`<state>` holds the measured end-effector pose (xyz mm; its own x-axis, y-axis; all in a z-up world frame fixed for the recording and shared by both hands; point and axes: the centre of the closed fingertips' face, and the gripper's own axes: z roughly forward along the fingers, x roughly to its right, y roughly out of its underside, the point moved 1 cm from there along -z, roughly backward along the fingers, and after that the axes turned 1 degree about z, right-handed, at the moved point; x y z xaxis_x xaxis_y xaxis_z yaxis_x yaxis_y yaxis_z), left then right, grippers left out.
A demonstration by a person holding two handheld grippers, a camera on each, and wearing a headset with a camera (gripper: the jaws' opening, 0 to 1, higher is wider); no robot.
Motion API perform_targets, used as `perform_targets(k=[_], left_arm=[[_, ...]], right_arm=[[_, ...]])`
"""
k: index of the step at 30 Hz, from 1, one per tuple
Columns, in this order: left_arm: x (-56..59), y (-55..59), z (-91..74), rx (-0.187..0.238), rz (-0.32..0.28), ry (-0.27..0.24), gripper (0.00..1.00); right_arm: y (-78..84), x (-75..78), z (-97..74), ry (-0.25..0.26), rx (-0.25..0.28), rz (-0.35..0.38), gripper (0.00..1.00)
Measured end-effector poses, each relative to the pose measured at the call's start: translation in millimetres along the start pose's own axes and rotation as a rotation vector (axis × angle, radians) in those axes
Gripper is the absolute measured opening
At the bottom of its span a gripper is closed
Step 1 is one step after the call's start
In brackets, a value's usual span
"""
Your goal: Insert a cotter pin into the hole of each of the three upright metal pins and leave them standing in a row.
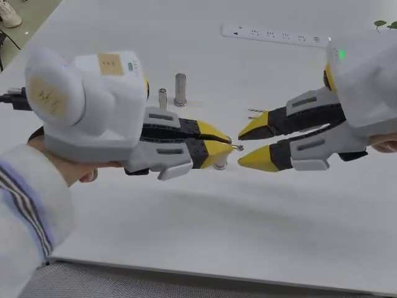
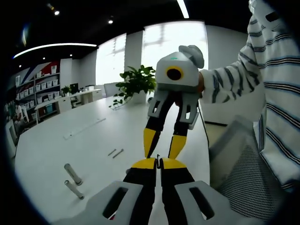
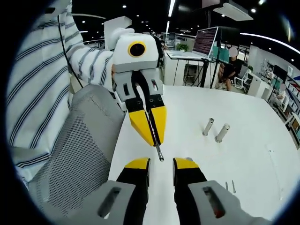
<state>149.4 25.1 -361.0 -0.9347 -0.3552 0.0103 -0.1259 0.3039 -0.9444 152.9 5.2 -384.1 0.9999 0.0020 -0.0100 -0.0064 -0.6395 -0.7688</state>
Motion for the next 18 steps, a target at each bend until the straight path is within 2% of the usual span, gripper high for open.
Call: perform_targets(k=[5, 12, 18], left_arm=[[2.5, -0.9, -0.3, 0.007, 0.009, 0.016, 0.0], [5.3, -0.5, 0.6, 0.009, 0.007, 0.032, 0.0], [7.2, 0.6, 1.7, 0.008, 0.013, 0.043, 0.0]], right_arm=[[-0.9, -7.5, 4.3, -0.023, 0.022, 0.035, 0.09], [-7.1, -9.7, 5.3, -0.024, 0.051, 0.057, 0.02], [-7.8, -12.8, 3.9, -0.029, 0.054, 0.051, 0.0]])
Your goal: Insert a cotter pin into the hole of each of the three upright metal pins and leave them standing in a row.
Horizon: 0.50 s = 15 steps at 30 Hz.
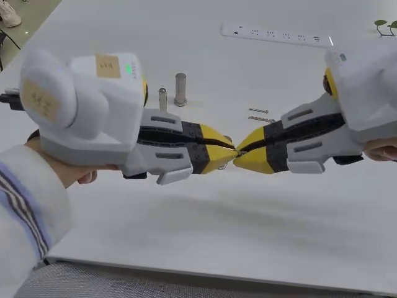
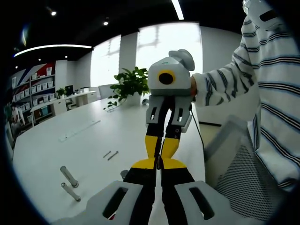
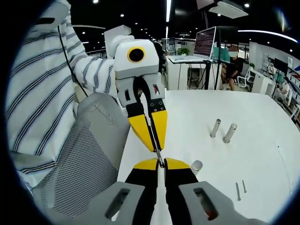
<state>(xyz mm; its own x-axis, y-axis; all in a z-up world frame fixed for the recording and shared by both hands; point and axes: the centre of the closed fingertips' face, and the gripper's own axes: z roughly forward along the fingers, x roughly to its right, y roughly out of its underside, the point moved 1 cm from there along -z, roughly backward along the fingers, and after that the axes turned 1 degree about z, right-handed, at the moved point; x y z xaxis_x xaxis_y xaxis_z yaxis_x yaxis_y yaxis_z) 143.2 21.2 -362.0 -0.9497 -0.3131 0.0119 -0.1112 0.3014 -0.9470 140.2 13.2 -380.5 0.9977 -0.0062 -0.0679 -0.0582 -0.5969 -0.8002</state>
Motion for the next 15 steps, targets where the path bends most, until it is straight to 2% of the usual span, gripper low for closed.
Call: perform_targets(k=[6, 15], left_arm=[[1.5, 2.3, 0.2, -0.007, 0.007, 0.011, 0.0], [5.2, 5.9, 2.2, -0.026, 0.016, 0.034, 0.0]], right_arm=[[-1.4, -4.2, -2.1, -0.007, 0.008, 0.0, 0.0], [-0.7, -7.8, -6.1, -0.019, -0.013, -0.008, 0.0]])
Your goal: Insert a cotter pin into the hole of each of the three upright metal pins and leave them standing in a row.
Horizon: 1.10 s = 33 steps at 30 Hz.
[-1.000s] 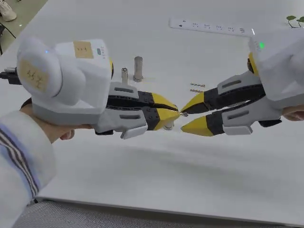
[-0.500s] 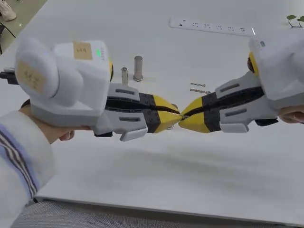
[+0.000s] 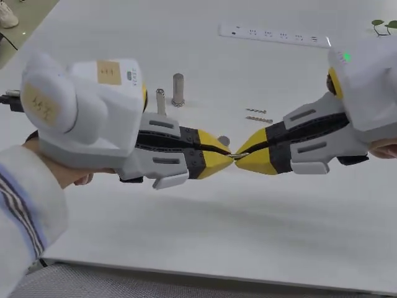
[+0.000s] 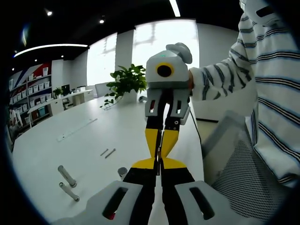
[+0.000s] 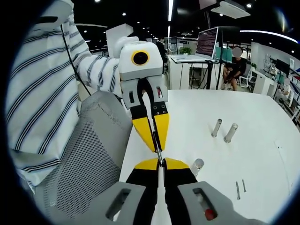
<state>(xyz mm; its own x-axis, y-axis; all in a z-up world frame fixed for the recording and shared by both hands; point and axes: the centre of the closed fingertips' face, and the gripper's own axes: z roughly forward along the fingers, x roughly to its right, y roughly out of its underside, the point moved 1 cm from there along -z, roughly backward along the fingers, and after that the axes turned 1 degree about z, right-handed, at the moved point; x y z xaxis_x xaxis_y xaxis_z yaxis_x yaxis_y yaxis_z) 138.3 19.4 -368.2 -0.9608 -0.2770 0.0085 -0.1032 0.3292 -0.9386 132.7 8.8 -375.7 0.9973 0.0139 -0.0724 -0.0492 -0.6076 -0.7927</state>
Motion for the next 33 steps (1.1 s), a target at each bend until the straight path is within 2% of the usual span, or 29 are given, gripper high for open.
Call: perform_targets(k=[4, 13, 18, 20, 21, 25, 31, 33], left_arm=[[2.0, 0.4, 0.3, -0.006, -0.012, 0.011, 0.0], [-5.4, 5.5, -0.6, -0.032, -0.035, -0.016, 0.02], [-14.0, 9.3, 0.2, -0.051, -0.034, -0.04, 0.11], [-18.2, 10.5, 0.8, -0.059, -0.036, -0.05, 0.11], [-20.3, 10.8, 1.3, -0.063, -0.036, -0.054, 0.11], [-27.7, 12.4, 4.2, -0.078, -0.034, -0.065, 0.13], [-40.8, 16.9, 11.2, -0.116, -0.014, -0.086, 0.15], [-45.8, 18.2, 14.0, -0.119, -0.031, -0.093, 0.15]], right_arm=[[0.6, -2.5, -0.2, 0.003, -0.004, 0.001, 0.0], [4.8, -0.2, -3.4, 0.045, 0.001, 0.01, 0.0], [14.6, 12.7, -10.9, 0.106, -0.007, 0.032, 0.0], [18.9, 17.1, -13.6, 0.129, -0.011, 0.038, 0.0], [22.0, 21.8, -15.6, 0.159, -0.02, 0.031, 0.0], [32.2, 29.0, -17.6, 0.196, -0.052, 0.017, 0.0], [46.4, 37.3, -18.1, 0.228, -0.077, 0.036, 0.0], [55.1, 41.4, -15.7, 0.229, -0.086, 0.041, 0.0]])
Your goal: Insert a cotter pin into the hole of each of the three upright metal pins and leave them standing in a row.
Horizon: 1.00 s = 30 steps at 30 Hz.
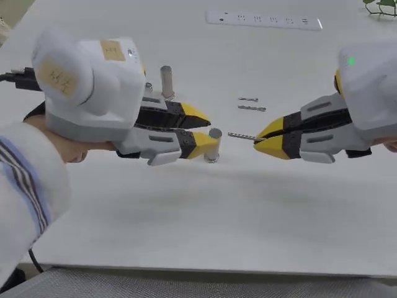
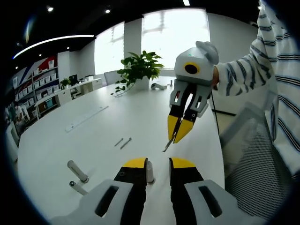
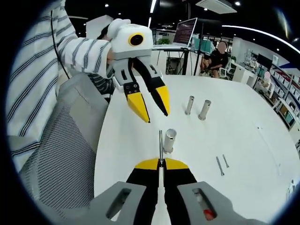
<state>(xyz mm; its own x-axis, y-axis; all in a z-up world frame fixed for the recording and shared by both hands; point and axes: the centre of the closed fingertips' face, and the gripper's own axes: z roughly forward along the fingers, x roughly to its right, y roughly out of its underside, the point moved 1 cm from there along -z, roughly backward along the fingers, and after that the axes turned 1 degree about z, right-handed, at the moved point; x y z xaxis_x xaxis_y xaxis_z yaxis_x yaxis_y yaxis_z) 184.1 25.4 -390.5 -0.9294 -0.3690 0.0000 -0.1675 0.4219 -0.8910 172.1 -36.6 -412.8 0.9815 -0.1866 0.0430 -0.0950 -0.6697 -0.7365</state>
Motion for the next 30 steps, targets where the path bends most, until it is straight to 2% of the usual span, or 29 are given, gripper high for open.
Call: perform_targets(k=[3, 8, 13, 23, 30], left_arm=[[-5.1, 1.3, 4.7, -0.013, 0.012, -0.007, 0.13], [-7.9, 7.6, 12.0, -0.056, 0.041, 0.008, 0.15], [-12.7, 15.9, 19.1, -0.097, 0.055, 0.002, 0.19], [-10.5, 24.9, 29.5, -0.136, 0.076, 0.032, 0.17], [-15.1, 24.1, 31.1, -0.139, 0.094, 0.02, 0.12]], right_arm=[[4.5, 3.2, 1.5, 0.002, -0.008, 0.009, 0.0], [7.9, 9.6, 3.8, 0.012, -0.004, 0.029, 0.0], [10.6, 14.3, 5.9, 0.021, -0.002, 0.039, 0.0], [17.5, 20.1, 9.8, 0.02, -0.009, 0.042, 0.0], [18.1, 20.8, 13.3, 0.015, -0.016, 0.03, 0.0]])
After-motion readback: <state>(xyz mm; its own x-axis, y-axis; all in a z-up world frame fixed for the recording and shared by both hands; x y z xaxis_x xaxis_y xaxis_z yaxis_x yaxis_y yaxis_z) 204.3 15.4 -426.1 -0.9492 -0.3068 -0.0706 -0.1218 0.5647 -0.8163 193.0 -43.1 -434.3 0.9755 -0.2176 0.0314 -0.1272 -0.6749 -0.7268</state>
